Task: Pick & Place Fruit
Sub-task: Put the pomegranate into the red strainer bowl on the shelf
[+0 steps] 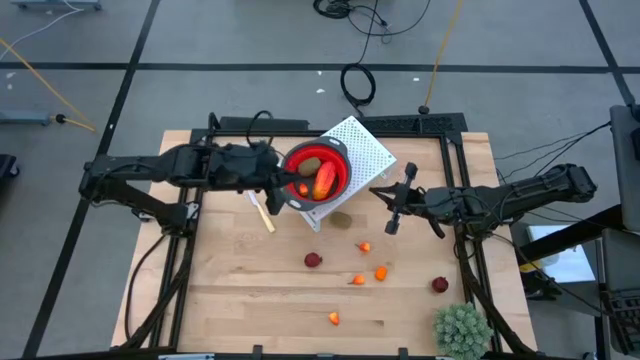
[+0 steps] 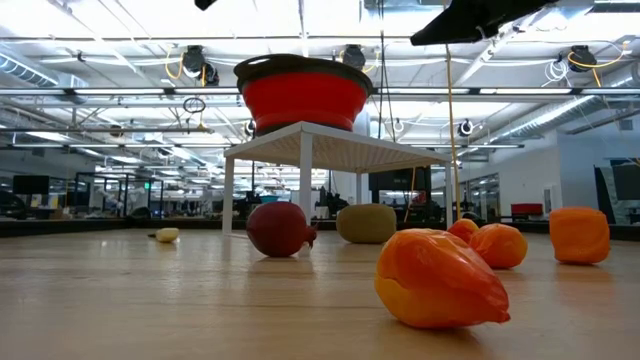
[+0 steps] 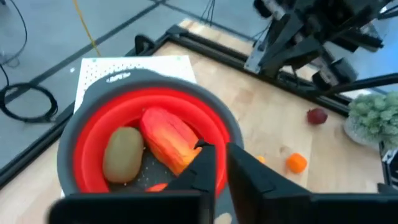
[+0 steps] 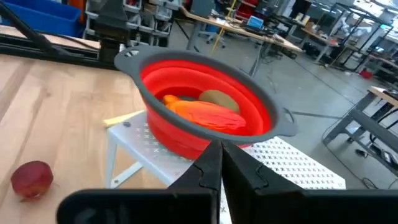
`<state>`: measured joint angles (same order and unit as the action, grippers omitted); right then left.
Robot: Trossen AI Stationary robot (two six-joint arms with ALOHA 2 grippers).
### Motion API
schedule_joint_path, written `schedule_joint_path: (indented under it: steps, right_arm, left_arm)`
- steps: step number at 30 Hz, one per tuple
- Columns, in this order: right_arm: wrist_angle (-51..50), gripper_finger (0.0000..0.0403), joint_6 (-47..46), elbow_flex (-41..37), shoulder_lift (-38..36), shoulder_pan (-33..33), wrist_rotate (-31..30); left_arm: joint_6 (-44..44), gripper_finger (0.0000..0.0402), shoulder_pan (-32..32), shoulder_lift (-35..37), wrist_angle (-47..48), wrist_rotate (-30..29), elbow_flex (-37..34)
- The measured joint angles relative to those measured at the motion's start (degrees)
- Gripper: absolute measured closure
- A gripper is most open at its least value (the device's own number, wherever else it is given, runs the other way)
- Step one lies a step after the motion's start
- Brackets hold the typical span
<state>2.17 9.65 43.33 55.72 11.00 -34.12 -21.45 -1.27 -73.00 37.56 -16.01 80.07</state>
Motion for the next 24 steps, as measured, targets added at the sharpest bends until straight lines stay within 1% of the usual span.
schedule_joint_path:
  steps: [2,6,9,14,17,21,24]
  right_arm:
    - [-0.8,0.0401,0.0,0.0,0.0,0.1,0.8]
    - [-3.2,0.0401,2.4,0.0,0.0,1.7,4.2]
    - [-5.4,0.0401,4.5,0.0,0.0,3.5,8.0]
    - [-7.5,0.0401,4.5,0.0,0.0,6.7,15.8]
    - [-7.8,0.0401,4.3,0.0,0.0,8.6,19.4]
    - [-9.8,0.0401,-1.1,0.0,-0.3,10.9,19.5]
    - [-14.3,0.0401,-6.2,0.0,-1.7,12.6,19.5]
  left_arm:
    - [0.0,0.0395,-1.0,0.1,-0.1,-1.1,0.0]
    - [-0.9,0.039,-3.1,0.2,-0.2,-1.7,0.0]
    - [-1.5,0.0398,-4.4,0.3,-1.4,-1.9,-0.3]
    - [-1.4,0.0396,-6.1,0.4,-8.8,-2.5,-5.4]
    - [-3.3,0.04,-6.8,1.2,-12.5,-2.5,-9.2]
    - [-6.3,0.0396,-7.4,1.1,-15.6,-2.5,-13.6]
    - [-6.6,0.04,-8.3,1.1,-17.4,-2.6,-15.0]
